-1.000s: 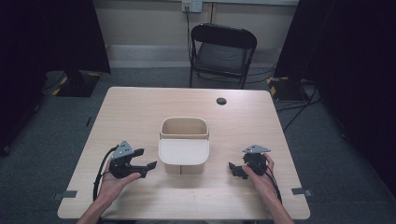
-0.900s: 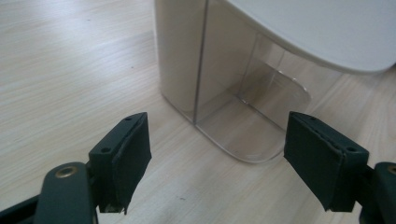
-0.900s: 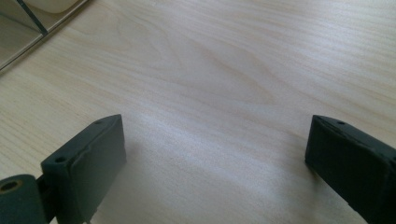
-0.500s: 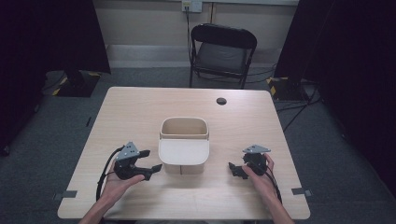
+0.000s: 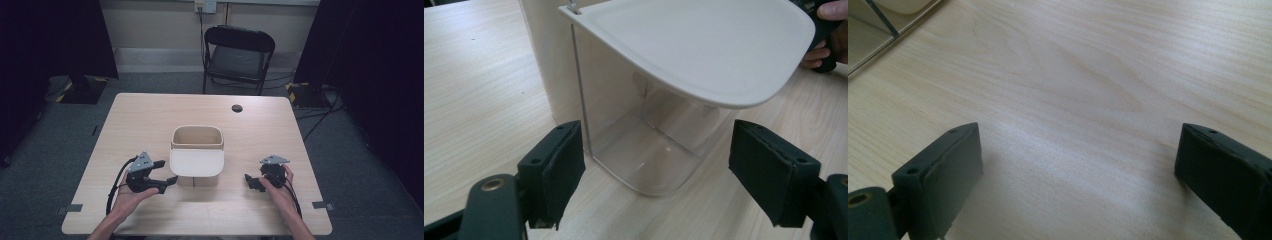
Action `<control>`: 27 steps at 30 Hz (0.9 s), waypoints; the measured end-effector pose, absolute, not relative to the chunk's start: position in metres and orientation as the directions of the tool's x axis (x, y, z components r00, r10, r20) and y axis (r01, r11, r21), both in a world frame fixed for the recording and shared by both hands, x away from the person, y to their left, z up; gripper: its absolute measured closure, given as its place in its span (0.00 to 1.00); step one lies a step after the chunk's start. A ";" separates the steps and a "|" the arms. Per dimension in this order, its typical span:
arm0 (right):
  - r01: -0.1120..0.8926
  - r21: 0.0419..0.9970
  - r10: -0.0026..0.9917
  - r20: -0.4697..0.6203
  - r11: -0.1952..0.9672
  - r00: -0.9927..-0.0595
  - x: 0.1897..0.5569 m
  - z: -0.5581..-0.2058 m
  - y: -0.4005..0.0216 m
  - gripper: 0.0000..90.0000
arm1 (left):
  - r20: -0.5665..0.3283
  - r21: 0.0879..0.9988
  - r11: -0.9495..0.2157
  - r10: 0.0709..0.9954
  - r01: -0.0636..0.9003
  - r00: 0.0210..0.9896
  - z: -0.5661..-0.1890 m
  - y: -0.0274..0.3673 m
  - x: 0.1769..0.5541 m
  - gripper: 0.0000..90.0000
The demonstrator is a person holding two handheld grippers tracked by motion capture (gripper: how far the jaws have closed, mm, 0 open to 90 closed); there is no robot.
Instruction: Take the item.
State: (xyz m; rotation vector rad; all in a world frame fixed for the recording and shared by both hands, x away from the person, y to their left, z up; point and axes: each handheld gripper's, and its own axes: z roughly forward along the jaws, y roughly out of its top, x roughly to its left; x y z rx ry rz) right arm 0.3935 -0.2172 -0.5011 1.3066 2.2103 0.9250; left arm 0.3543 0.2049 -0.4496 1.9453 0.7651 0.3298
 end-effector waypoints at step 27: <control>0.607 0.718 0.879 -0.013 0.341 -0.477 0.393 -0.501 -0.217 0.05 | -0.099 0.890 -0.292 0.626 0.351 0.773 -0.444 0.205 0.355 0.24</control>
